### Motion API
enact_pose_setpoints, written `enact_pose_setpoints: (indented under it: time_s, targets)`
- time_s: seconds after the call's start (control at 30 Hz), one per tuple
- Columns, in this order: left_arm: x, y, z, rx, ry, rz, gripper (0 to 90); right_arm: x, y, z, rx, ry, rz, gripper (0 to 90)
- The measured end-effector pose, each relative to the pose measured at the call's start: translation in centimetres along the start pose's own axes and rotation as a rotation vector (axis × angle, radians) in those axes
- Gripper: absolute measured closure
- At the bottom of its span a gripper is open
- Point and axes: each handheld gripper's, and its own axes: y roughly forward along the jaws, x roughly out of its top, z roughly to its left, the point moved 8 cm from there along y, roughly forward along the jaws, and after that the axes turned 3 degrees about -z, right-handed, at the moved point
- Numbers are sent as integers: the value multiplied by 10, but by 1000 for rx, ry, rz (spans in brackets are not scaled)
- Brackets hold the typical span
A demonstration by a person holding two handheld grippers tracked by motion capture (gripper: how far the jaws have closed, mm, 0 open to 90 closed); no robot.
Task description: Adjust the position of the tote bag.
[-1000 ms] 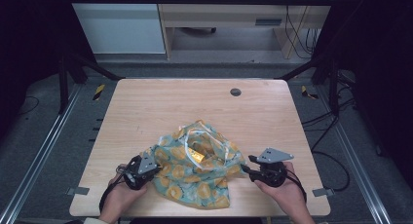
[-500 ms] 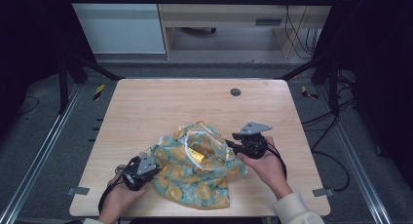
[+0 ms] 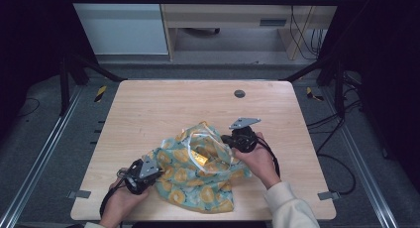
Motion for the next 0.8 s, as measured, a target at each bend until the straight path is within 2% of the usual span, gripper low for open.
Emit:
enact_pose_setpoints:
  time_s: [0.03, 0.07, 0.1, 0.13, 0.2, 0.23, 0.27, 0.3, 0.4, 0.43, 0.47, 0.5, 0.53, 0.67, 0.77, 0.8]
  targets:
    - [-1, -1, 0, -2, 6, 11, 900, 5, -7, 6, 15, -2, -26, 900]
    - [-1, -1, 0, -2, 6, 11, 900, 5, -7, 6, 15, -2, -26, 900]
    - [-1, -1, 0, -1, -3, 7, 896, 11, -16, 16, 39, -10, -69, 900]
    - [-1, -2, 0, 3, -13, -3, 896, 11, -16, 16, 39, -10, -69, 900]
    - [-1, -4, 1, 7, -18, -3, 876, 14, -25, 27, 69, -22, -94, 900]
    - [0, -6, 2, 8, -32, -12, 853, 15, -28, 31, 78, -23, -101, 900]
    - [0, -9, 3, 14, -46, -27, 790, 16, -38, 45, 113, -33, -130, 900]
    - [1, -12, 3, 14, -54, -37, 790, 16, -38, 45, 113, -33, -130, 900]
    - [6, -23, 5, 26, -101, -95, 655, 14, -47, 62, 152, -45, -152, 900]
    - [7, -27, 6, 26, -110, -106, 592, 10, -52, 76, 187, -56, -163, 900]
    - [9, -30, 7, 25, -120, -122, 592, 10, -52, 76, 187, -56, -163, 900]
    - [14, -37, 10, 31, -145, -154, 526, 6, -55, 86, 207, -68, -164, 900]
    - [14, -37, 10, 31, -145, -154, 502, 6, -55, 86, 207, -68, -164, 900]
    - [34, -49, 14, 20, -176, -211, 440, -4, -57, 104, 246, -85, -156, 900]
    - [59, -53, 11, -6, -146, -220, 391, -15, -56, 115, 269, -90, -140, 900]
    - [59, -53, 11, -6, -146, -220, 375, -15, -56, 115, 269, -90, -140, 900]
